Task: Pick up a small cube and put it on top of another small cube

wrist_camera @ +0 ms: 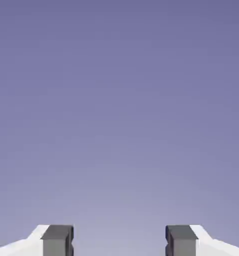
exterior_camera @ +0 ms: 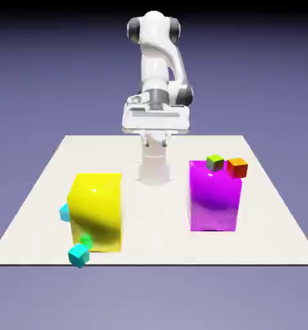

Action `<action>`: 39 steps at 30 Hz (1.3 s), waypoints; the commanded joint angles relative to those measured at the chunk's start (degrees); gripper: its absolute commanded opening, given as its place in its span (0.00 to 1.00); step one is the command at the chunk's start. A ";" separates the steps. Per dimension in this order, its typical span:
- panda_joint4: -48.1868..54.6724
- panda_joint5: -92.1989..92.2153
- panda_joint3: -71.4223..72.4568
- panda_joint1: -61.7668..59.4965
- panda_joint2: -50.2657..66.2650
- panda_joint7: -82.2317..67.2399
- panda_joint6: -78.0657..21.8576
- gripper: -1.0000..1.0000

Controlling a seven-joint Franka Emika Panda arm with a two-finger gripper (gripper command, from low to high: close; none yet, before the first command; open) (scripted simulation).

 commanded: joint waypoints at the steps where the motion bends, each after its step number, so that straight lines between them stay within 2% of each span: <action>1: 1.32 1.32 -1.83 0.21 1.33 -1.61 -2.48 0.50; 23: 30.46 30.91 -42.11 4.66 31.36 -35.71 -57.14 0.50; 30: 38.69 43.75 -52.50 3.18 45.89 -32.70 -72.49 0.50; 39: 41.78 54.81 -53.57 -6.07 63.96 -10.29 -80.67 0.50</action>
